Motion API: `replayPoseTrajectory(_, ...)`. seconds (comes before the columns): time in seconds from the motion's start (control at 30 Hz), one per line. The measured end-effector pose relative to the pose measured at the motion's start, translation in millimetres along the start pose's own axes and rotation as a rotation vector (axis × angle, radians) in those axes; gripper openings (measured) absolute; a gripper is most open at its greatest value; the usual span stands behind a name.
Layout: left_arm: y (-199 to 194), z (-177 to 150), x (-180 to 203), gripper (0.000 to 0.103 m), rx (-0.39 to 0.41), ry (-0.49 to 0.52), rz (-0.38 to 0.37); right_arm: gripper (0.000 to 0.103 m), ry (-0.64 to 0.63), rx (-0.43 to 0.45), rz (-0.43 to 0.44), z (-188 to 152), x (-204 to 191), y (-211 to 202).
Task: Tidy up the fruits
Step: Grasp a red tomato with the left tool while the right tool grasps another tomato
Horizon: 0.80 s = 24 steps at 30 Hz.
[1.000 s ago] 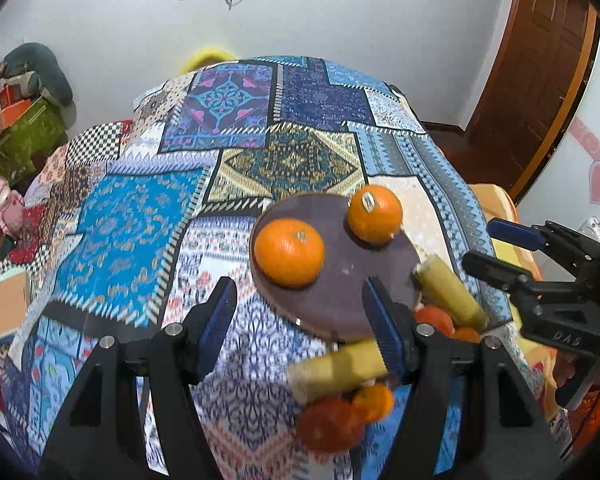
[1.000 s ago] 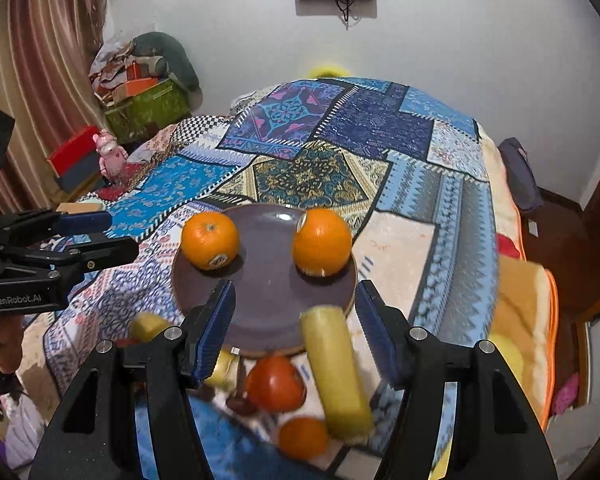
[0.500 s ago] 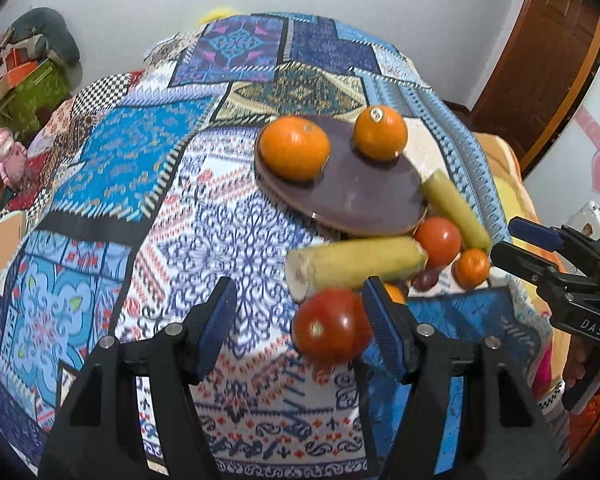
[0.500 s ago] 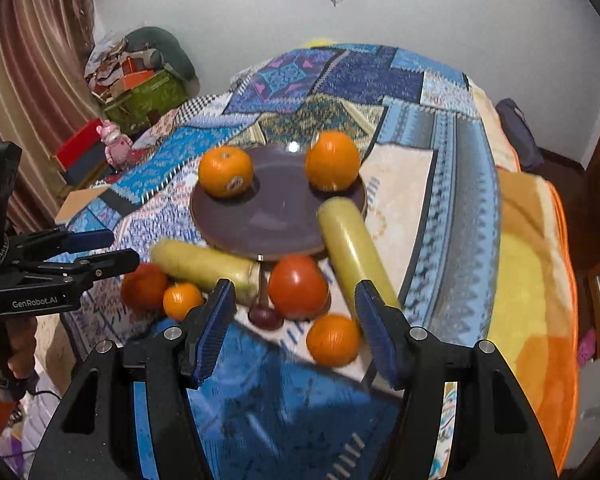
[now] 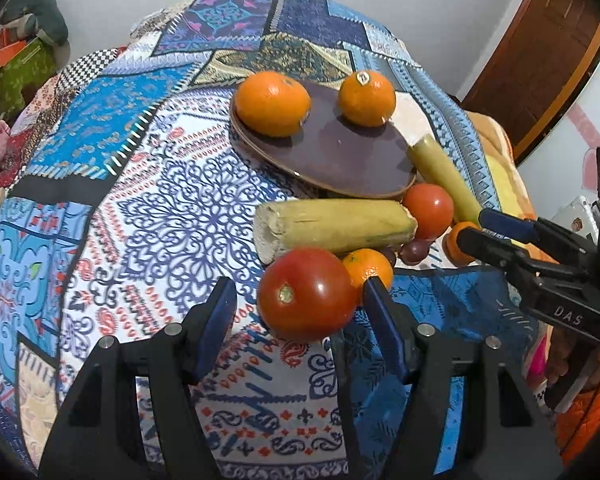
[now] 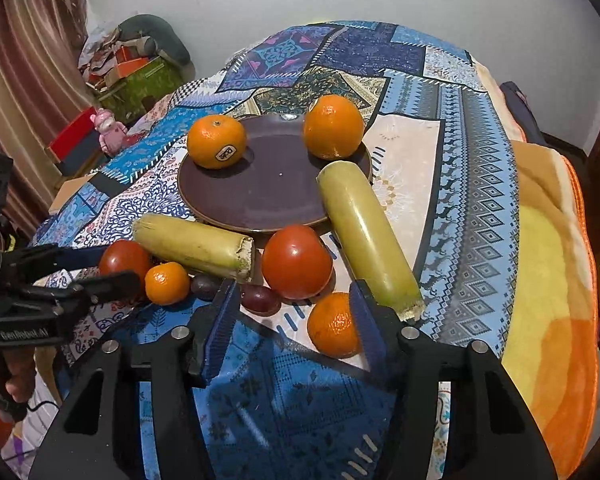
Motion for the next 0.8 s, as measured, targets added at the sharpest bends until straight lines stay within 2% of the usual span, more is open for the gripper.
replayPoseTrajectory(0.07, 1, 1, -1, 0.064, 0.009, -0.016, -0.022, 0.051, -0.005, -0.005, -0.001, 1, 0, 3)
replayPoseTrajectory(0.17, 1, 3, 0, 0.054, 0.014, -0.006, -0.050, 0.051, -0.003, -0.009, 0.000, 3, 0, 8)
replayPoseTrajectory(0.23, 0, 2, 1, 0.051, 0.019, 0.011, -0.039, 0.051, 0.008, -0.016, 0.009, 6, 1, 13)
replayPoseTrajectory(0.37, -2, 0, -3, 0.050, 0.023, -0.001, -0.051, 0.051, 0.011, -0.025, 0.020, 8, -2, 21)
replayPoseTrajectory(0.5, -8, -1, -6, 0.050, 0.042, 0.004, -0.013, 0.051, -0.013, -0.037, -0.002, 10, -5, 29)
replayPoseTrajectory(0.7, -18, 0, -7, 0.050, 0.070, 0.016, 0.008, 0.051, 0.007, -0.041, 0.029, 11, 2, 30)
replayPoseTrajectory(0.8, -22, 2, -7, 0.050, 0.085, 0.008, 0.004, 0.045, 0.000, -0.043, 0.027, 11, 3, 29)
Point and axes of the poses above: each gripper's, at about its wrist camera, not at the fingertips, and y roughly the way its jaws point, x to its right, z to its top, the point moved 1 cm from there along y, roughly the way its jaws point, and after that the axes turned 2 degrees about y, right-handed, at the moved point
